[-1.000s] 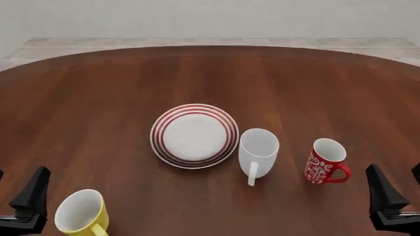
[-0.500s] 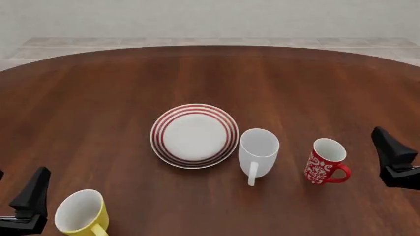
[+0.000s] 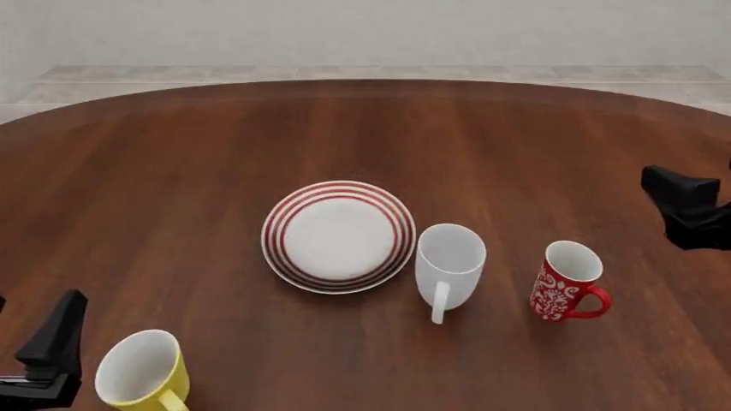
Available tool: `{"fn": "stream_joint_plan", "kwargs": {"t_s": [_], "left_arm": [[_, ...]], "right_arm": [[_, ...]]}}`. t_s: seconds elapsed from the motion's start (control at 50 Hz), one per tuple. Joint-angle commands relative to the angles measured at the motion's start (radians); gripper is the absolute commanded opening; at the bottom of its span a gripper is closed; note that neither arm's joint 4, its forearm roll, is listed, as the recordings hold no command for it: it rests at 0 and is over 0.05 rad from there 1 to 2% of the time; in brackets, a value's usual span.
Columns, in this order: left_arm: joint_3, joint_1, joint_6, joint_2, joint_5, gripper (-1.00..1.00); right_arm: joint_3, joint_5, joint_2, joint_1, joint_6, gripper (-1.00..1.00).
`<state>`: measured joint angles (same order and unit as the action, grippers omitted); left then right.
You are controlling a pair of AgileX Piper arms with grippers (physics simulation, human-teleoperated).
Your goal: Pick up the red mug and put it on the plate
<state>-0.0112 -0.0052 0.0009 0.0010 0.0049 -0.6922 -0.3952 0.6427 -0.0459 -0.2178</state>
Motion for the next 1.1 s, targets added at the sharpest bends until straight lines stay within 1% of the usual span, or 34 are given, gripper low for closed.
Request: {"fn": "stream_joint_plan", "kwargs": {"t_s": [0.02, 0.06, 0.08, 0.12, 0.18, 0.2, 0.26, 0.28, 0.3, 0.36, 0.46, 0.5, 0.52, 0.54, 0.56, 0.6, 0.62, 0.66, 0.76, 0.88, 0.92, 1.1], "left_arm": [[-0.008, -0.003, 0.001, 0.000, 0.005, 1.00], [-0.009, -0.002, 0.000, 0.000, 0.007, 1.00], [0.000, -0.003, 0.000, 0.000, -0.003, 1.00], [-0.007, -0.003, 0.001, 0.000, 0.003, 1.00], [-0.004, -0.002, 0.001, 0.000, -0.001, 1.00], [-0.007, -0.003, 0.002, 0.000, 0.002, 1.00], [0.004, -0.003, 0.002, 0.000, -0.008, 1.00], [-0.007, -0.003, 0.002, 0.000, 0.003, 1.00], [-0.007, -0.003, 0.002, 0.000, 0.003, 1.00], [-0.005, -0.005, 0.004, 0.000, 0.001, 1.00], [-0.015, -0.004, 0.003, 0.003, 0.007, 1.00], [-0.001, -0.003, 0.003, 0.000, -0.005, 1.00], [0.000, -0.004, 0.003, 0.000, -0.006, 1.00], [0.000, -0.004, 0.003, 0.000, -0.006, 1.00], [-0.005, -0.004, 0.003, 0.000, 0.000, 1.00], [-0.015, -0.003, 0.002, 0.002, 0.005, 1.00], [-0.001, -0.002, 0.003, 0.000, -0.007, 1.00], [-0.011, 0.001, 0.000, -0.001, 0.001, 1.00], [-0.018, 0.002, 0.000, 0.001, 0.000, 1.00], [-0.010, 0.002, -0.003, -0.001, -0.006, 1.00], [-0.012, 0.002, -0.004, -0.001, -0.005, 1.00], [-0.016, 0.005, -0.007, 0.000, -0.003, 1.00]], "right_arm": [[-0.066, -0.065, 0.100, -0.021, -0.032, 1.00], [-0.056, -0.064, 0.127, -0.031, -0.042, 1.00], [-0.055, -0.062, 0.130, -0.031, -0.035, 1.00], [-0.045, -0.064, 0.142, -0.045, -0.060, 1.00], [-0.040, -0.070, 0.154, -0.055, -0.069, 1.00], [-0.038, -0.068, 0.151, -0.046, -0.073, 1.00], [-0.026, -0.075, 0.156, -0.052, -0.088, 1.00], [-0.017, -0.079, 0.153, -0.047, -0.103, 1.00], [-0.017, -0.079, 0.153, -0.047, -0.103, 1.00], [0.001, -0.093, 0.152, -0.057, -0.122, 1.00], [0.017, -0.088, 0.159, -0.049, -0.127, 1.00], [0.026, -0.082, 0.159, -0.044, -0.141, 1.00], [0.029, -0.081, 0.161, -0.046, -0.139, 1.00], [0.036, -0.075, 0.160, -0.041, -0.152, 1.00], [0.065, -0.056, 0.176, -0.017, -0.188, 1.00], [0.066, -0.052, 0.182, -0.035, -0.152, 1.00], [0.078, -0.046, 0.185, -0.030, -0.170, 1.00], [0.085, -0.042, 0.191, -0.034, -0.163, 1.00], [0.101, -0.033, 0.203, -0.031, -0.177, 1.00], [0.122, -0.019, 0.214, -0.034, -0.168, 1.00], [0.137, -0.007, 0.223, -0.035, -0.175, 1.00], [0.168, 0.037, 0.261, -0.043, -0.172, 1.00]]}}
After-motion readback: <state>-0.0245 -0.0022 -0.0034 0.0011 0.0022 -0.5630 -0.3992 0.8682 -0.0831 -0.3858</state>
